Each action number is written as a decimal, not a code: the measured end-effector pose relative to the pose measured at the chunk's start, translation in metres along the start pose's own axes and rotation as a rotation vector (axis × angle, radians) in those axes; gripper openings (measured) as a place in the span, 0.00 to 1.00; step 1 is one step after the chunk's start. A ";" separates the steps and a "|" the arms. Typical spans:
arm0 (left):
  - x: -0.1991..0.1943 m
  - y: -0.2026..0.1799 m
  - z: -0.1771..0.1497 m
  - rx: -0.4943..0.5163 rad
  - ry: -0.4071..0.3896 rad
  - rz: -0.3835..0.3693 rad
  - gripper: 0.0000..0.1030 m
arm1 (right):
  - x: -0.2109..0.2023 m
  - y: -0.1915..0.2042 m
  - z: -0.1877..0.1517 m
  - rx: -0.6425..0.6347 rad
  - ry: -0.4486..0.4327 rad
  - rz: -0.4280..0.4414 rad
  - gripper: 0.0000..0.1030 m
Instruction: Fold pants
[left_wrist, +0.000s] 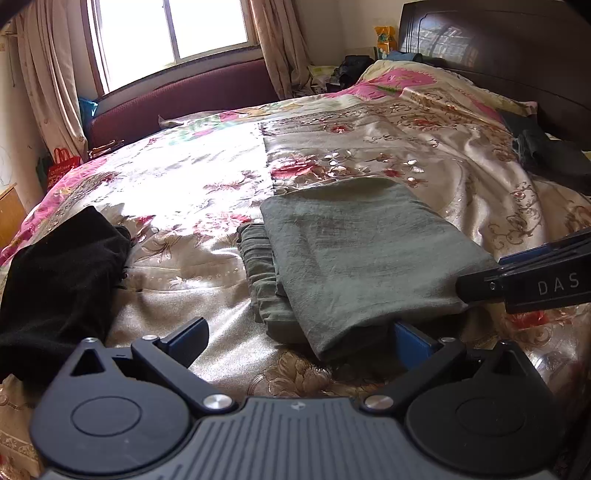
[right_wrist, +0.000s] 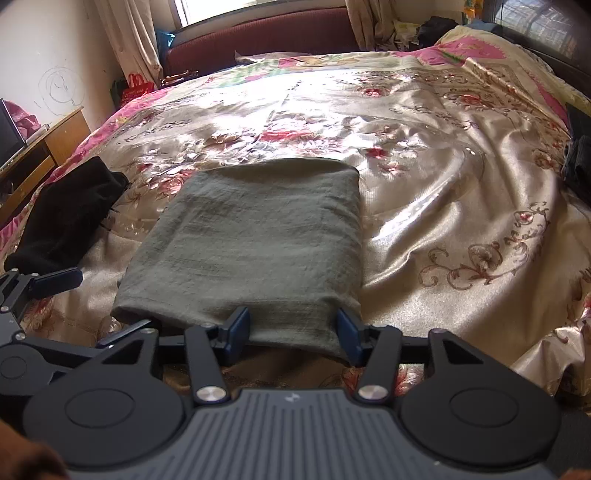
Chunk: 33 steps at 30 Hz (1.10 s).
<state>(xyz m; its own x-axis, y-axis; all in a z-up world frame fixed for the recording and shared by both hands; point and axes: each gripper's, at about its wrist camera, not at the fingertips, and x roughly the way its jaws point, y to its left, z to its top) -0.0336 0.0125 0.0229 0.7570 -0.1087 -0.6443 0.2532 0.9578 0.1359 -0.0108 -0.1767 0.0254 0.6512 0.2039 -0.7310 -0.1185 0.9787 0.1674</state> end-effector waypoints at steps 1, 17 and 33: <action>0.000 -0.001 0.000 0.003 -0.001 0.000 1.00 | 0.000 0.001 -0.001 -0.003 0.000 -0.001 0.52; 0.003 -0.003 -0.002 0.016 0.006 0.006 1.00 | -0.002 0.004 -0.010 -0.022 0.017 -0.030 0.52; 0.001 -0.005 -0.005 0.039 -0.007 0.017 1.00 | -0.004 0.005 -0.015 -0.025 0.024 -0.040 0.53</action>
<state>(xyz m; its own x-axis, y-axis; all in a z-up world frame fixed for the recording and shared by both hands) -0.0373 0.0091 0.0180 0.7655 -0.0948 -0.6364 0.2636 0.9484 0.1759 -0.0256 -0.1720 0.0192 0.6373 0.1650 -0.7528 -0.1118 0.9863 0.1215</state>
